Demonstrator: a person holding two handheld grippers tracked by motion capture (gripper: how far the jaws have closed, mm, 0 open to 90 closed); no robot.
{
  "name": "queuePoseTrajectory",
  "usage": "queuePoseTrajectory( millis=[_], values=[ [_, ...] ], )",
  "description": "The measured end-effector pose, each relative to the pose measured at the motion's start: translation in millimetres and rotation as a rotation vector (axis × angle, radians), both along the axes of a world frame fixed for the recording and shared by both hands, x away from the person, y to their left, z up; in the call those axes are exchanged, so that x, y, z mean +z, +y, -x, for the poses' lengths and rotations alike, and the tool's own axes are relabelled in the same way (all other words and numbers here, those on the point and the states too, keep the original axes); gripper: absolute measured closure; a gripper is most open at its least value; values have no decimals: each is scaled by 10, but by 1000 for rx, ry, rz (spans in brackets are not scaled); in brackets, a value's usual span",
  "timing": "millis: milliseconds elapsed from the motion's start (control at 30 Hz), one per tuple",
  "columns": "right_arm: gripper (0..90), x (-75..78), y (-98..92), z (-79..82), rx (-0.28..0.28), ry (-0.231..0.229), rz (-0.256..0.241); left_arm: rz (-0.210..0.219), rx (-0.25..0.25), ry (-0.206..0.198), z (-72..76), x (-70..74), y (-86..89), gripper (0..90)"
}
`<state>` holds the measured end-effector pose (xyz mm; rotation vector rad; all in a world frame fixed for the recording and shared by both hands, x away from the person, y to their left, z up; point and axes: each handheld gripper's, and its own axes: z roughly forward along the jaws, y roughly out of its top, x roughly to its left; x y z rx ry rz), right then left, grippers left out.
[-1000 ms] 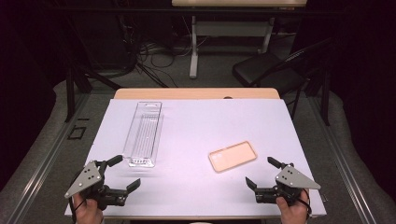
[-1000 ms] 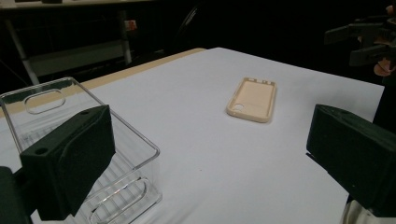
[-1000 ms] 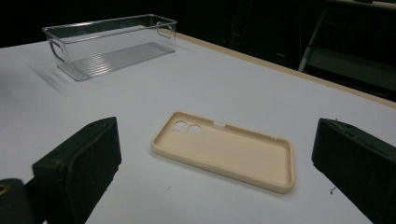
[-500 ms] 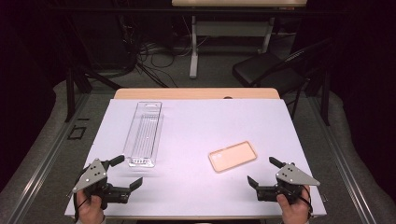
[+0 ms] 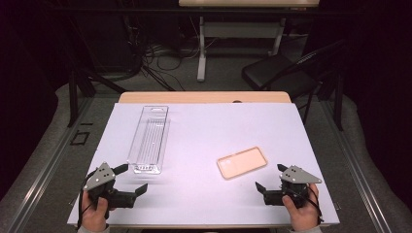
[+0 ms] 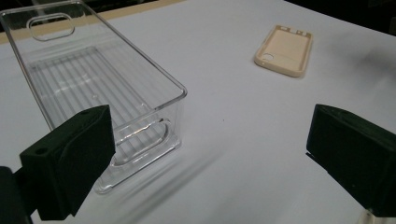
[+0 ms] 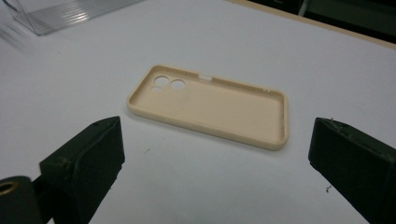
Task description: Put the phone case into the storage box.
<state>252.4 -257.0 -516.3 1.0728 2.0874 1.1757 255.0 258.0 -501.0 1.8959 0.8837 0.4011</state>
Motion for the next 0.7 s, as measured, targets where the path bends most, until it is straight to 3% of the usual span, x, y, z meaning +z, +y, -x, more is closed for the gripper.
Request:
queuePoseTrajectory(
  millis=[167, 233, 400, 433, 533, 700],
  values=[
    [52, -50, 2, -69, -12, 61, 19, -13, 38, 35, -6, -13, 8, 11],
    [52, -57, 1, -90, -20, 77, 36, -14, 69, 72, -18, -25, 9, 11],
    [52, -54, 0, -109, -55, 103, 55, -10, 95, 113, -43, -27, 20, 11],
    [52, -53, 3, -117, -58, 105, 64, -14, 107, 142, -65, -25, 26, 11],
    [52, -52, 9, -127, -71, 120, 90, -10, 115, 155, -88, -20, 37, 11],
    [52, -65, 23, -194, -90, 207, 80, 3, 131, 204, -170, 38, 73, 11]
  ],
)
